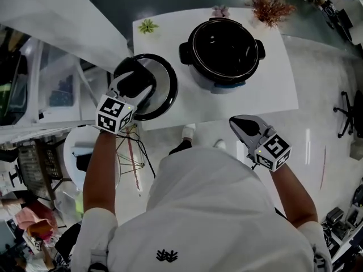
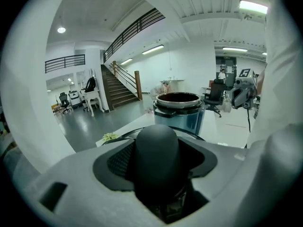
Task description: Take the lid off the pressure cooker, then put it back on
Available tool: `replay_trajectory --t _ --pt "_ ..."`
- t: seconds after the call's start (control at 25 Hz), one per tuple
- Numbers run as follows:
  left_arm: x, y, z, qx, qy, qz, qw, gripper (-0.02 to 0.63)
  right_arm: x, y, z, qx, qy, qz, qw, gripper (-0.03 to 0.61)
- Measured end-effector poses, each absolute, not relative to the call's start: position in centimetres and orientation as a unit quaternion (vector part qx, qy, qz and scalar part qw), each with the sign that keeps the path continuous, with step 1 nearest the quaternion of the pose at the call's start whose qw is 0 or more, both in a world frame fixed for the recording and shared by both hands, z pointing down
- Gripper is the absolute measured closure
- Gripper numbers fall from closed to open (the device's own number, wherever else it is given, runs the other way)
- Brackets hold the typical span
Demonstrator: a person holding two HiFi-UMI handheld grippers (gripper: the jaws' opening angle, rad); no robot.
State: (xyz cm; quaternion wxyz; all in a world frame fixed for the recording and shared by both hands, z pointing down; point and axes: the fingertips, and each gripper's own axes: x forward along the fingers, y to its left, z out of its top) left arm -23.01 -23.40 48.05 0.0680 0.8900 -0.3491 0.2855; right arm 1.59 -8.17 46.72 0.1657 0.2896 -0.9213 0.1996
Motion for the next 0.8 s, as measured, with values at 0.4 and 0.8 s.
replay_trajectory --t 0.4,0.8 --pt "-21.1 -25.6 39.2 0.914 -0.306 0.265 0.041 0.328 3.2 -8.1 46.7 0.299 -0.921 0.200 0.151 0.565" --pt "-17.5 -27.2 35.5 0.926 -0.267 0.264 0.038 0.328 5.5 -7.6 46.8 0.323 -0.913 0.206 0.141 0.565"
